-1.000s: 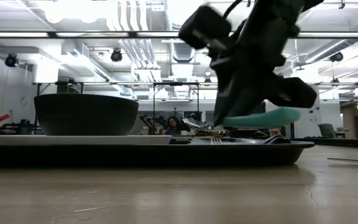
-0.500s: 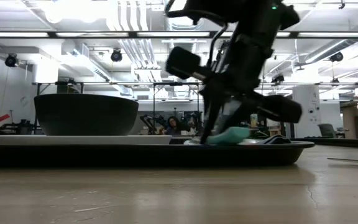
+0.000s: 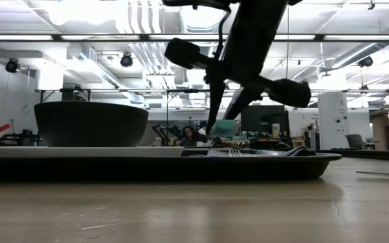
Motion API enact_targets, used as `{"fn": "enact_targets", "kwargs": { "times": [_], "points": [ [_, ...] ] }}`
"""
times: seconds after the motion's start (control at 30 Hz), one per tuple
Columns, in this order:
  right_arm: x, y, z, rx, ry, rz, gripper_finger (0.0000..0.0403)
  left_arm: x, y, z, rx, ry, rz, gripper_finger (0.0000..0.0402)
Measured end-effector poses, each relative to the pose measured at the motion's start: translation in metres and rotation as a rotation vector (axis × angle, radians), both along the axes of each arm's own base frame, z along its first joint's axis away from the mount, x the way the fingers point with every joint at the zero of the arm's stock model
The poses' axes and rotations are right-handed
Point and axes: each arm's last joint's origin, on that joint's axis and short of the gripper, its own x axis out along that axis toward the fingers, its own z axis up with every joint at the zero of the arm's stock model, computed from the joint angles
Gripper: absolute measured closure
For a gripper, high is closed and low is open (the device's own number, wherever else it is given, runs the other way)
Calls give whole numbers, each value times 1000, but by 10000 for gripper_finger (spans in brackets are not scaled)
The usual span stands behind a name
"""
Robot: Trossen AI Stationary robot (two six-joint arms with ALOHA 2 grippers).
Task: Set up tray
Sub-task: Put the blue spoon on the gray napkin
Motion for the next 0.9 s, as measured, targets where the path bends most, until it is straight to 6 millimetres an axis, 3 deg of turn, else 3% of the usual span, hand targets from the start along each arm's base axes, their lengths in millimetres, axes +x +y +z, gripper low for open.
{"fn": "enact_targets", "kwargs": {
  "times": [0.6,0.9],
  "points": [
    [-3,-40,-8,-73,111,-4,379,0,0,0,0,0,-1,281],
    [2,-44,-28,-76,166,14,379,0,0,0,0,0,0,281]
  ]
}}
